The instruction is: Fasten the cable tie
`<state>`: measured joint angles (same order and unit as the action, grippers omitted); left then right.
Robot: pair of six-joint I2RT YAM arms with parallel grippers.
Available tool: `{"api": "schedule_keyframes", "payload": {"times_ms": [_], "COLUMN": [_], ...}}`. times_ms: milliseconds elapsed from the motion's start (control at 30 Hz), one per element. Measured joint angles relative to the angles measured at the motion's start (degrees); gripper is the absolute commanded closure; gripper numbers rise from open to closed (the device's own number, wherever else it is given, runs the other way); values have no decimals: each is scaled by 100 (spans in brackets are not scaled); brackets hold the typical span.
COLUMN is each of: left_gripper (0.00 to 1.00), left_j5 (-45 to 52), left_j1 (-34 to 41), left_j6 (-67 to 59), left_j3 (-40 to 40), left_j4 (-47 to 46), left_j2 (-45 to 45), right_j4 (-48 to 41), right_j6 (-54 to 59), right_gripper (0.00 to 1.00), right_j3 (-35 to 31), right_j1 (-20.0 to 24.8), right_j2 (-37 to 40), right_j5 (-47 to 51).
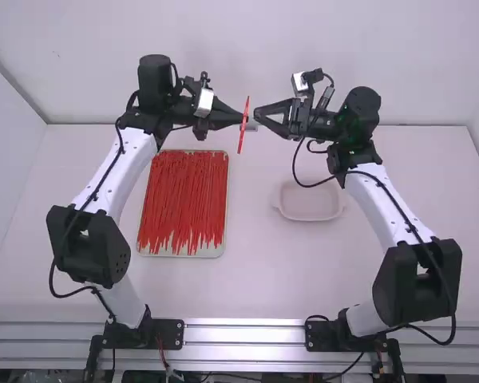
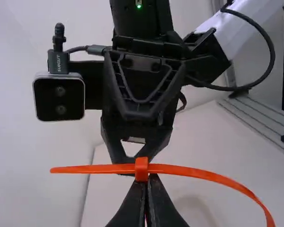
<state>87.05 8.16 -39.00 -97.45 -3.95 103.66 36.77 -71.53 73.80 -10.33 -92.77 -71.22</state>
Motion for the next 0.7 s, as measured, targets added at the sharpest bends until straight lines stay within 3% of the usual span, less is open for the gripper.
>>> {"api": "schedule_keyframes", "payload": {"times_ms": [467, 533, 700], "left_gripper": [98, 98, 98], "left_j5": [-2, -2, -2], "left_j1": [411, 413, 411], "left_j6": [-9, -7, -9], "left_j3": [0, 0, 0], "left_j4": [-297, -297, -299], "left_j2": [0, 0, 0], "right_j4": [-7, -7, -4], "right_j6": [2, 4, -15], "right_gripper": [54, 59, 94], "right_j3": [0, 0, 0], "right_j1": [140, 140, 140], "right_j2": [0, 0, 0], "right_j5": [-173, -173, -188]}}
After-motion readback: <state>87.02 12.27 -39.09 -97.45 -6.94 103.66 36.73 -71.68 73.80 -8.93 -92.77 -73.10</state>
